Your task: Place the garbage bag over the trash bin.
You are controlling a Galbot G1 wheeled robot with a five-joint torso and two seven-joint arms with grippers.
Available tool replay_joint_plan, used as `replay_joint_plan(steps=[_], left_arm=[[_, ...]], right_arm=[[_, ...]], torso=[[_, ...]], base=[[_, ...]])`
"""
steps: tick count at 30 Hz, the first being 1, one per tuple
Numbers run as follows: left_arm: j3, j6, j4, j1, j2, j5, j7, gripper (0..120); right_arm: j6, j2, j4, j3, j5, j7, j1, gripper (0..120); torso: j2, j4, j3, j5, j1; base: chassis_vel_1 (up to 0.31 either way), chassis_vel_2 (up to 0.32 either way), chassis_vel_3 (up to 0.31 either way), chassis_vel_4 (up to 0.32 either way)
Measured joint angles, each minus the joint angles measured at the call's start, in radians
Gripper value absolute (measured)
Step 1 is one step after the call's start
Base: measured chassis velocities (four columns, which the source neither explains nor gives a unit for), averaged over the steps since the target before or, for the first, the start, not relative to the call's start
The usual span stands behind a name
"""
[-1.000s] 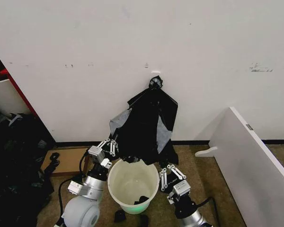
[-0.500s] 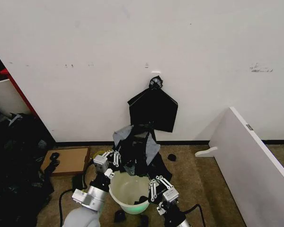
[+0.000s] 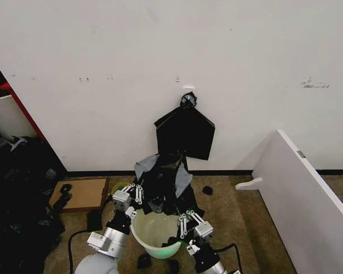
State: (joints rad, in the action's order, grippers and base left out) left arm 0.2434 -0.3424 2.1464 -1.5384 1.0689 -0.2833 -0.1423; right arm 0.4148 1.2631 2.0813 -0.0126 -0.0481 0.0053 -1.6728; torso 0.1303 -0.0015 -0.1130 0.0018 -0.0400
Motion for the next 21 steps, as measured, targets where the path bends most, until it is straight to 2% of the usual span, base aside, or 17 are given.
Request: replay_joint_plan(steps=[1, 2, 3, 5, 10, 15, 21], left_arm=[[0.002, 0.0, 0.008, 0.002, -0.011, -0.006, 0.0, 0], [0.002, 0.0, 0.008, 0.002, -0.011, -0.006, 0.0, 0], [0.003, 0.001, 0.012, 0.003, -0.017, -0.007, 0.0, 0], [0.003, 0.007, 0.019, 0.0, -0.037, -0.005, -0.006, 0], [0.005, 0.035, 0.064, -0.027, -0.081, 0.013, -0.058, 0], [0.005, 0.045, 0.086, -0.031, -0.085, 0.015, -0.065, 0], [-0.007, 0.051, 0.077, -0.036, -0.073, 0.037, -0.067, 0]], right_arm=[[-0.002, -0.012, 0.007, 0.016, 0.0, -0.033, 0.004, 0], [-0.002, -0.012, 0.007, 0.016, 0.0, -0.033, 0.004, 0], [-0.008, -0.026, 0.012, 0.032, -0.001, -0.061, 0.007, 0], [-0.015, -0.056, 0.034, 0.075, -0.002, -0.128, 0.018, 0], [-0.016, -0.126, 0.068, 0.157, -0.058, -0.285, 0.025, 0], [-0.014, -0.131, 0.083, 0.157, -0.143, -0.337, 0.04, 0], [-0.027, -0.112, 0.063, 0.121, -0.203, -0.333, 0.059, 0]], torso=[[0.0, -0.0009, 0.0, 0.0035, 0.0], [0.0, -0.0009, 0.0, 0.0035, 0.0], [0.0, -0.0006, 0.0, 0.0032, 0.0], [0.0, -0.0007, 0.0, 0.0, 0.0], [0.0, -0.0001, 0.0, -0.0007, 0.0], [0.0, 0.0, 0.0, -0.0014, 0.0], [0.0, 0.0001, 0.0, -0.0016, 0.0]], base=[[0.0, 0.0, 0.0, 0.0], [0.0, 0.0, 0.0, 0.0], [0.0, 0.0, 0.0, 0.0], [0.0, 0.0, 0.0, 0.0], [0.0, 0.0, 0.0, 0.0], [0.0, 0.0, 0.0, 0.0], [0.0, 0.0, 0.0, 0.0]])
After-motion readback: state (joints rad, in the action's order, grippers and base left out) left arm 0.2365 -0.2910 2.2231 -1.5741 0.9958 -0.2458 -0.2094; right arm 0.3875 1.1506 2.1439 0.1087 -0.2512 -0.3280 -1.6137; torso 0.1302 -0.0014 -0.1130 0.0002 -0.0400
